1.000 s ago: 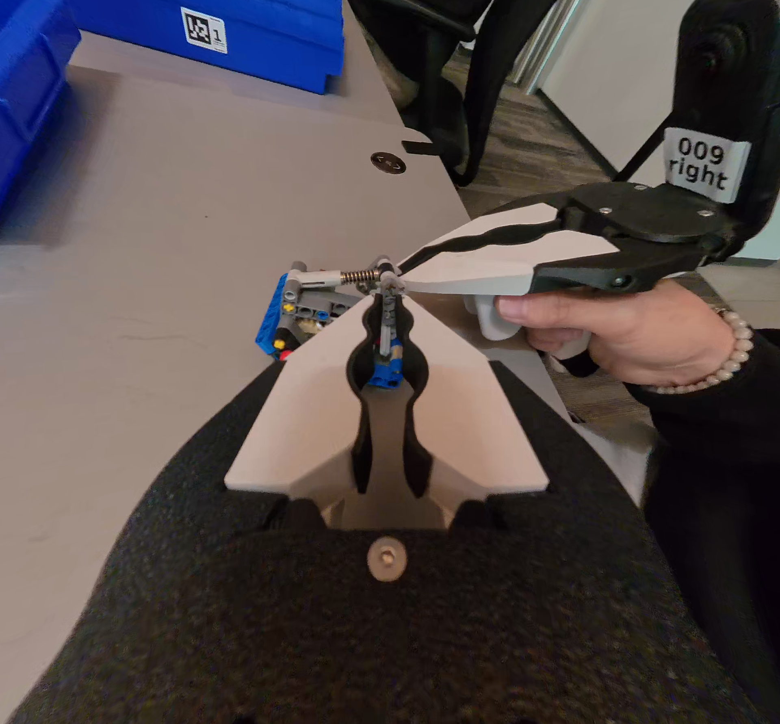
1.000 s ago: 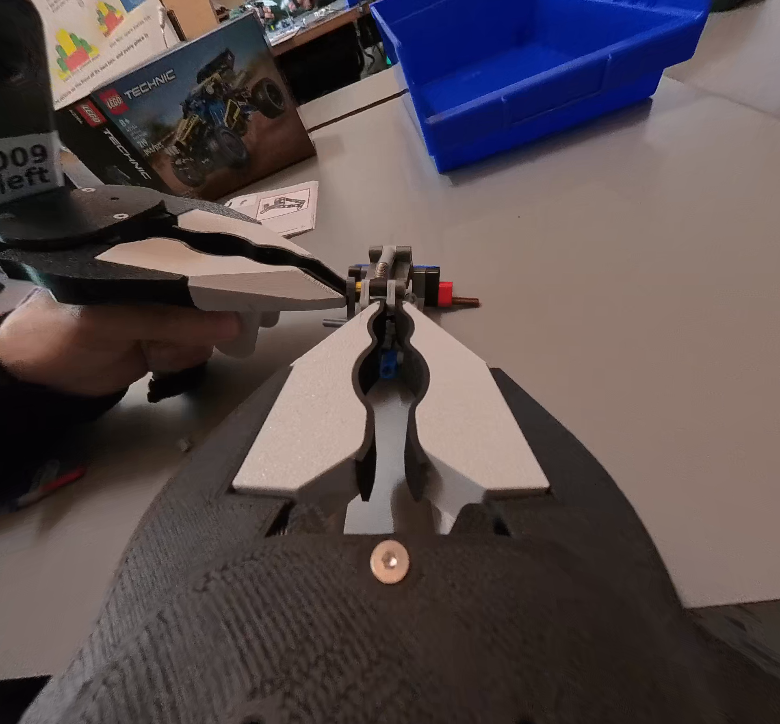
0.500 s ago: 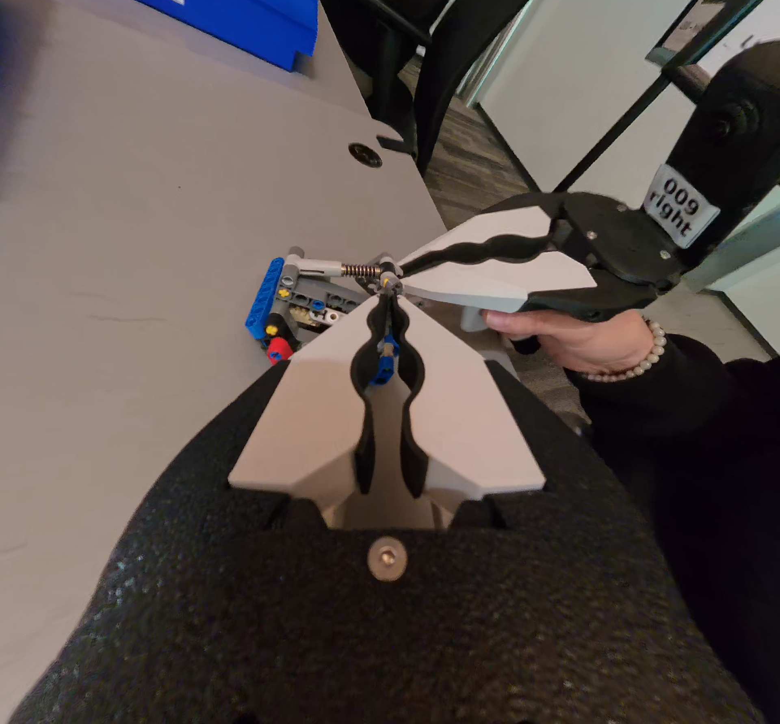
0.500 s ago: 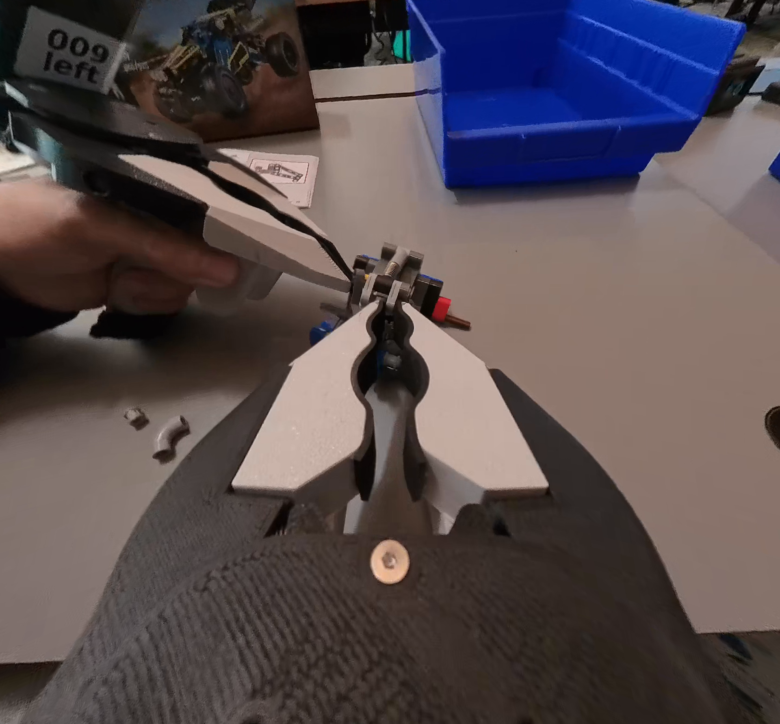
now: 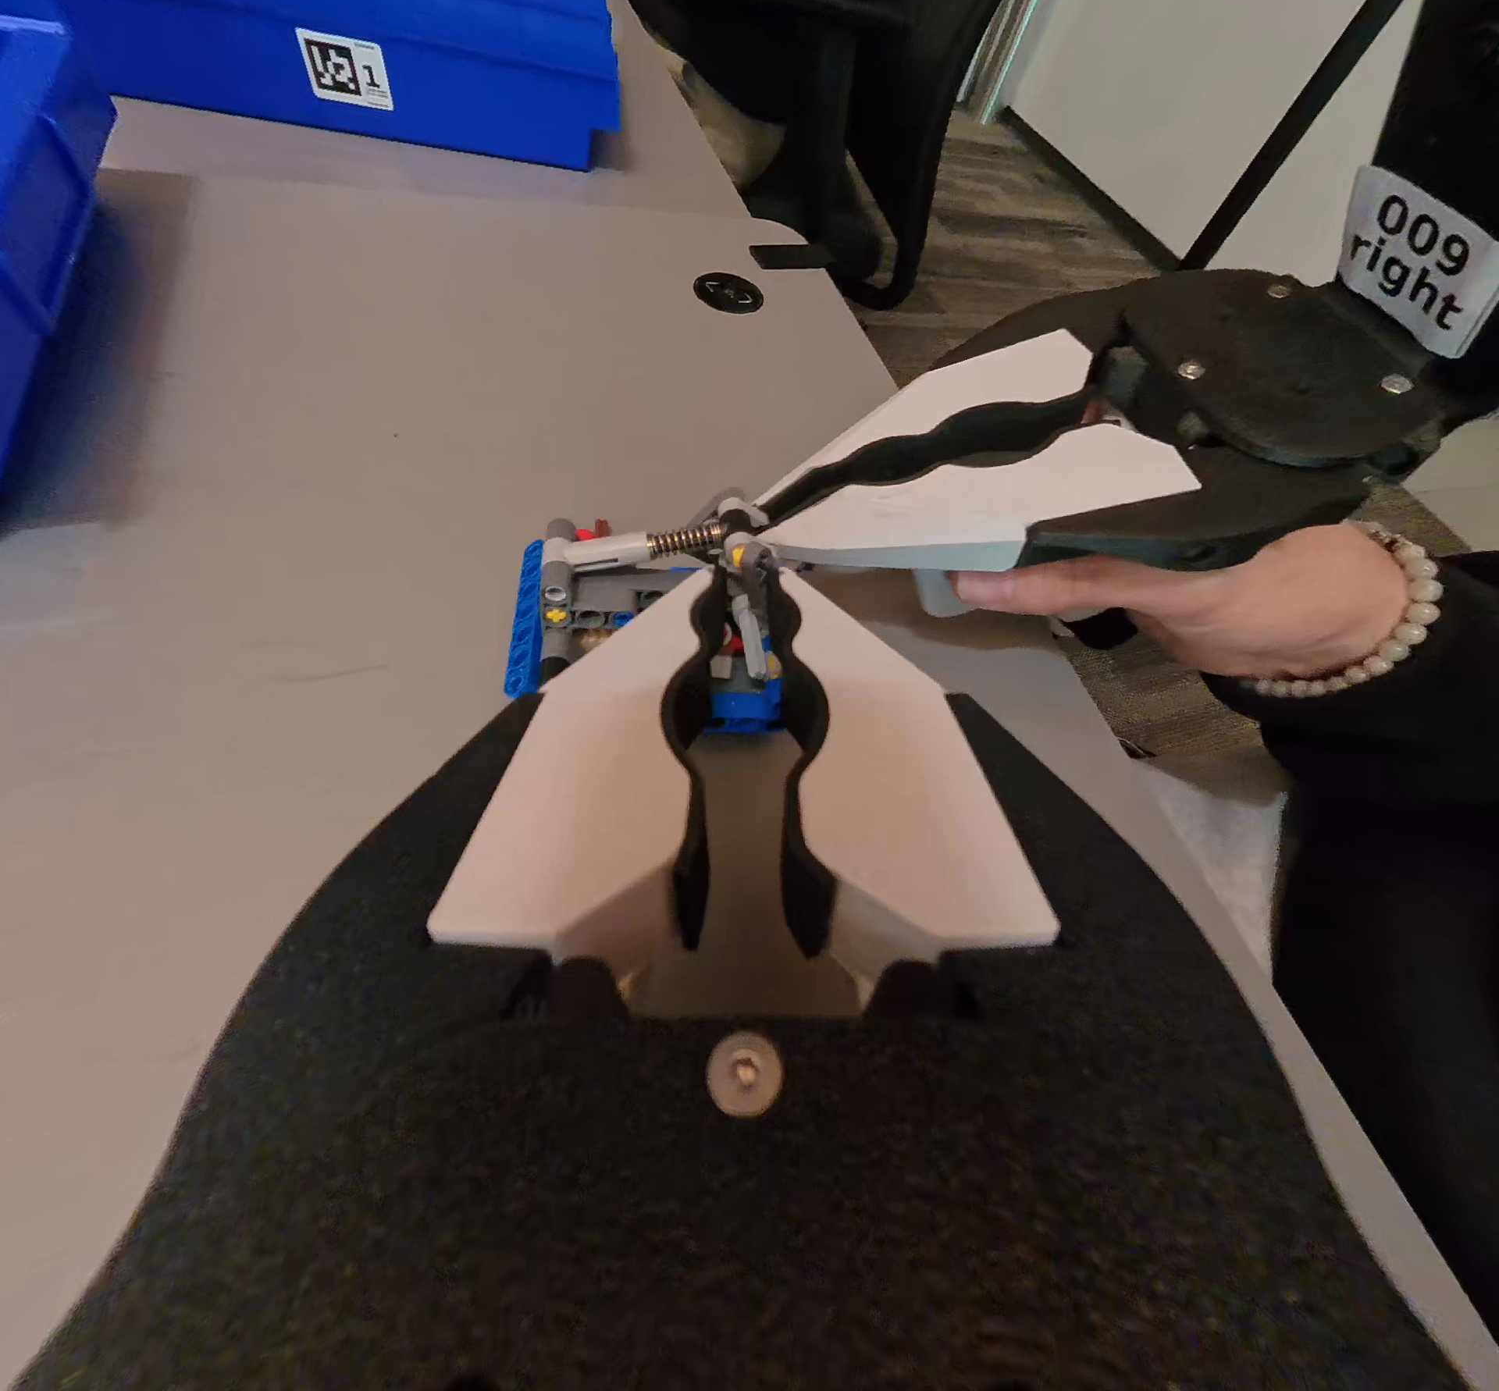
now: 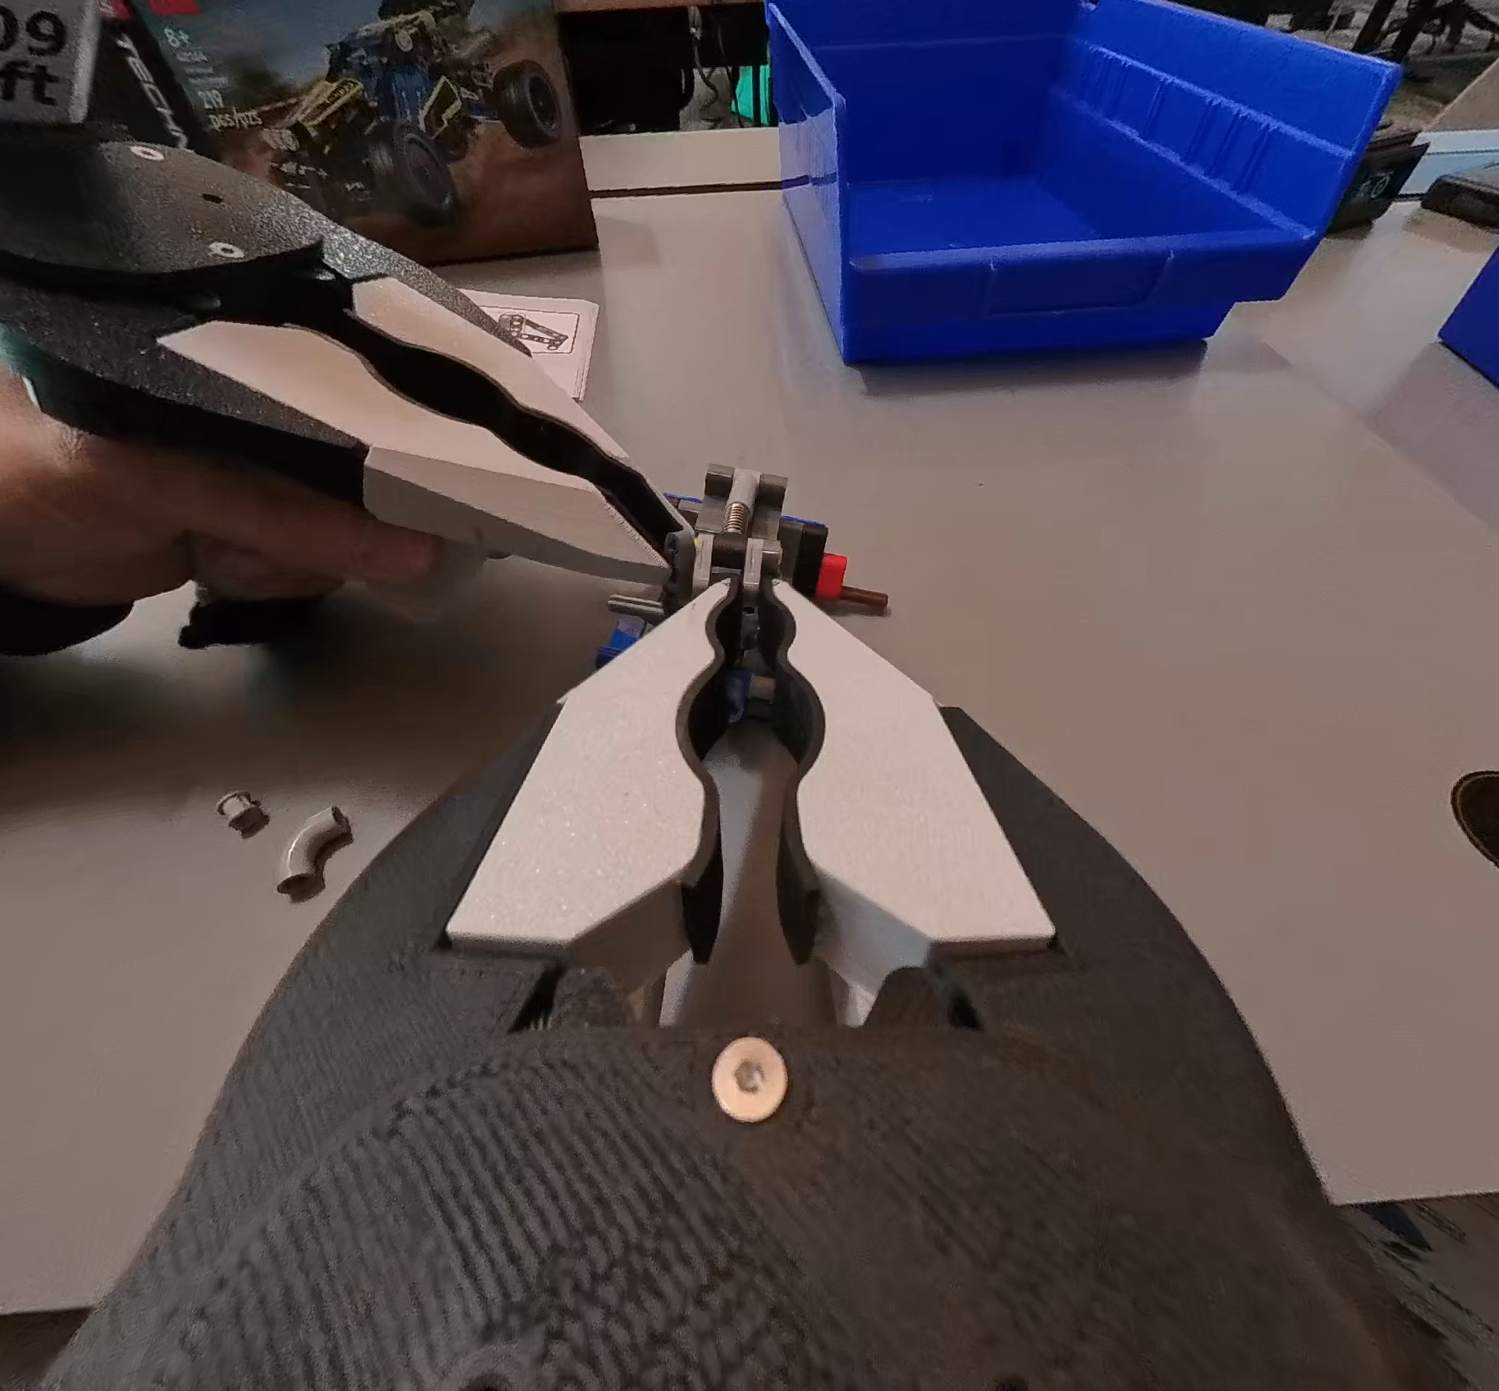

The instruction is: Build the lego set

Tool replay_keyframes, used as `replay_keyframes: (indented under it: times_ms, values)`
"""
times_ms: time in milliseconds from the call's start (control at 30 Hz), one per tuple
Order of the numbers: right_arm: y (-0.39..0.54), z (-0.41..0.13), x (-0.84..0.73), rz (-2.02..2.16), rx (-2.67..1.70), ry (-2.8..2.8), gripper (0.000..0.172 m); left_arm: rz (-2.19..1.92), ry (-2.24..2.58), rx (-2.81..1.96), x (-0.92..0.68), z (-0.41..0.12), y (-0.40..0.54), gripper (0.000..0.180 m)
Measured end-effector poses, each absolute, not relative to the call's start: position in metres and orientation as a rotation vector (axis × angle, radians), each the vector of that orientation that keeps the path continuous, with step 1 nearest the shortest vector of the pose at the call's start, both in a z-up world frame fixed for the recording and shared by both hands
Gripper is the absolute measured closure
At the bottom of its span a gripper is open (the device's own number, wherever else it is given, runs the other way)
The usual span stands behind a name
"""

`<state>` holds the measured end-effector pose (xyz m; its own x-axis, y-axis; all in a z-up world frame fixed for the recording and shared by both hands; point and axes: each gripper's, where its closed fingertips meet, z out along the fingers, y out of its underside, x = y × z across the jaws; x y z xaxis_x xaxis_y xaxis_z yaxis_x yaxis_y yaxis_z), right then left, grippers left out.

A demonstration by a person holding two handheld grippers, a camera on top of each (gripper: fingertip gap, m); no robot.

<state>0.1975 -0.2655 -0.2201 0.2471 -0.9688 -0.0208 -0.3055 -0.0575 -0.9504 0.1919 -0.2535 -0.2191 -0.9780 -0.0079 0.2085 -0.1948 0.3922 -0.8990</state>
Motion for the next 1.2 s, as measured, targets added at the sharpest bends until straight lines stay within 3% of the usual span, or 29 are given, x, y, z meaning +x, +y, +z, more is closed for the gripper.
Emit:
replay_keyframes:
  times_ms: [900,1100,1200]
  values:
    - [-0.266,-0.221,0.199,-0.890,-1.551,1.239,0.172,1.593,-2.307,0.346,0.195,-0.216,-0.253,0.180]
    - [-0.267,-0.221,0.199,-0.877,-1.543,1.242,0.172,1.531,-2.382,0.242,0.188,-0.221,-0.247,0.177]
    - [-0.269,-0.219,0.199,-0.840,-1.509,1.250,0.172,1.384,-2.515,-0.041,0.161,-0.227,-0.236,0.175]
